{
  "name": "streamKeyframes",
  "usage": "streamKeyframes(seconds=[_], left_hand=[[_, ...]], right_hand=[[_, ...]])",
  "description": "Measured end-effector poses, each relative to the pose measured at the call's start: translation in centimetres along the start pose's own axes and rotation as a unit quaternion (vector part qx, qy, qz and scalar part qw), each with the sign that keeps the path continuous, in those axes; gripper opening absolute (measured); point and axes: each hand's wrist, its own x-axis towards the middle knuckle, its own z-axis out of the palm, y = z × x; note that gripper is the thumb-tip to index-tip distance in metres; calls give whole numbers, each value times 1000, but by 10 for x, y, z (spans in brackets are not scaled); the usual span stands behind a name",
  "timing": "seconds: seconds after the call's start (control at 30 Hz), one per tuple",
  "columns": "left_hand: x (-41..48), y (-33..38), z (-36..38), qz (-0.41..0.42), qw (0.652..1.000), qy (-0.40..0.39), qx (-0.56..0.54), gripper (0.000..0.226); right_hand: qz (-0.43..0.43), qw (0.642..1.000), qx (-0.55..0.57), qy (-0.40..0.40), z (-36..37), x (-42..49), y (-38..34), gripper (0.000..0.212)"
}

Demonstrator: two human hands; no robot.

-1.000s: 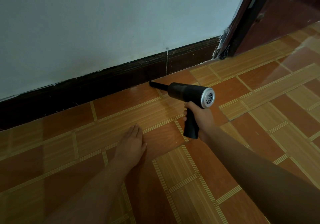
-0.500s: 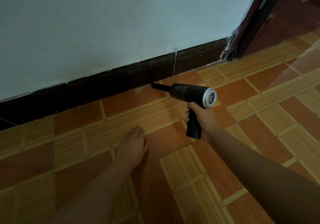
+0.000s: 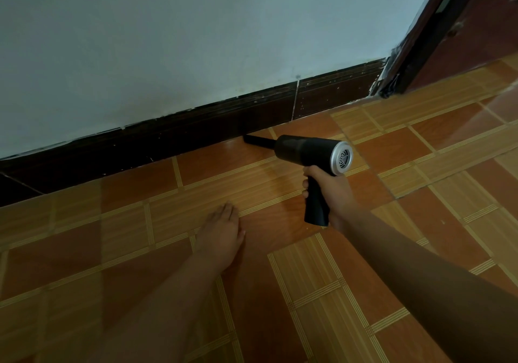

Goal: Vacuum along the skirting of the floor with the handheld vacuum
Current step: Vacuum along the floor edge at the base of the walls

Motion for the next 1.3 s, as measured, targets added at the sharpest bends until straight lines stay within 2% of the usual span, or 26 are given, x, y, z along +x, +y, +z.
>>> streamKeyframes(seconds=[0.3, 0.57, 0.8, 1.1, 1.3], left_hand=[[-2, -10, 5, 14, 1000, -11, -2, 60], [-4, -18, 9, 32, 999, -12, 15, 60], [-6, -19, 10, 35, 999, -2, 16, 59], [-5, -23, 10, 40, 999, -5, 4, 59], [-3, -25, 11, 41, 999, -4, 5, 59]], right_hand=[[5, 1000, -18, -20, 12, 0, 3, 20], [16, 1000, -11, -15, 10, 1, 5, 12], [19, 998, -23, -48, 23, -1, 10, 8], [32, 996, -33, -80, 41, 0, 14, 12], [29, 996, -37, -73, 40, 0, 14, 12]])
